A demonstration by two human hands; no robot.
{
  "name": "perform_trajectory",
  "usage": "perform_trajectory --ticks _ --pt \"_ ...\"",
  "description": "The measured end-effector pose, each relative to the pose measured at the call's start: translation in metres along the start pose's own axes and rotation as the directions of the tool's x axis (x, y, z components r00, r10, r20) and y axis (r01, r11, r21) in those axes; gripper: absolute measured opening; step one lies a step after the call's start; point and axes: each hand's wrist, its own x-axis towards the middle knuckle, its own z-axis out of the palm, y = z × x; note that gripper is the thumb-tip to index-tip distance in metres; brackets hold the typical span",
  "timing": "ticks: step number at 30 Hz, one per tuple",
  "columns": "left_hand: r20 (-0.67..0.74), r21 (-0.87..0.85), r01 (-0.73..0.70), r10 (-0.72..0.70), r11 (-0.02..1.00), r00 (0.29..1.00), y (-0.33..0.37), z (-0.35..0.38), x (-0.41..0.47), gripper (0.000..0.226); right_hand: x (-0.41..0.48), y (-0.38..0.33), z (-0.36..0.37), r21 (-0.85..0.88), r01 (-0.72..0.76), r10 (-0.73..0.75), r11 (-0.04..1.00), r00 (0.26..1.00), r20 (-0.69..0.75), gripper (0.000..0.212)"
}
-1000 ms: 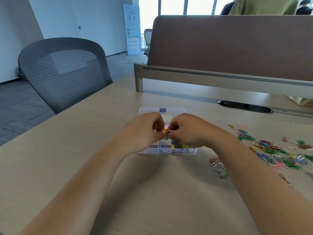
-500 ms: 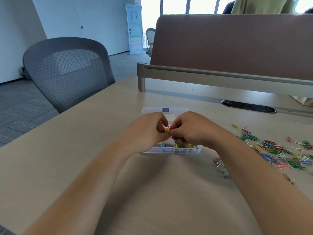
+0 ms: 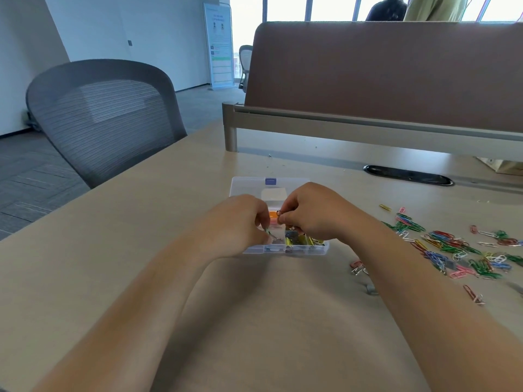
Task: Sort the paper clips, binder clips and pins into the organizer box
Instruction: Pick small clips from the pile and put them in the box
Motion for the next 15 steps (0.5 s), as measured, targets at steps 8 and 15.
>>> perform_trajectory --ticks 8,15 --pt "0.027 -0.012 -0.016 0.016 1.000 1.000 -0.0036 0.0039 0.0018 0.021 -0.0006 0.0006 0.0002 0.000 0.032 -0.032 0.999 0.999 0.007 0.022" --pt "0.034 0.007 -0.014 0.014 1.000 0.999 -0.0046 0.0039 0.0030 0.014 -0.0003 0.0008 0.0020 -0.043 0.026 -0.027 0.999 0.999 -0.022 0.018"
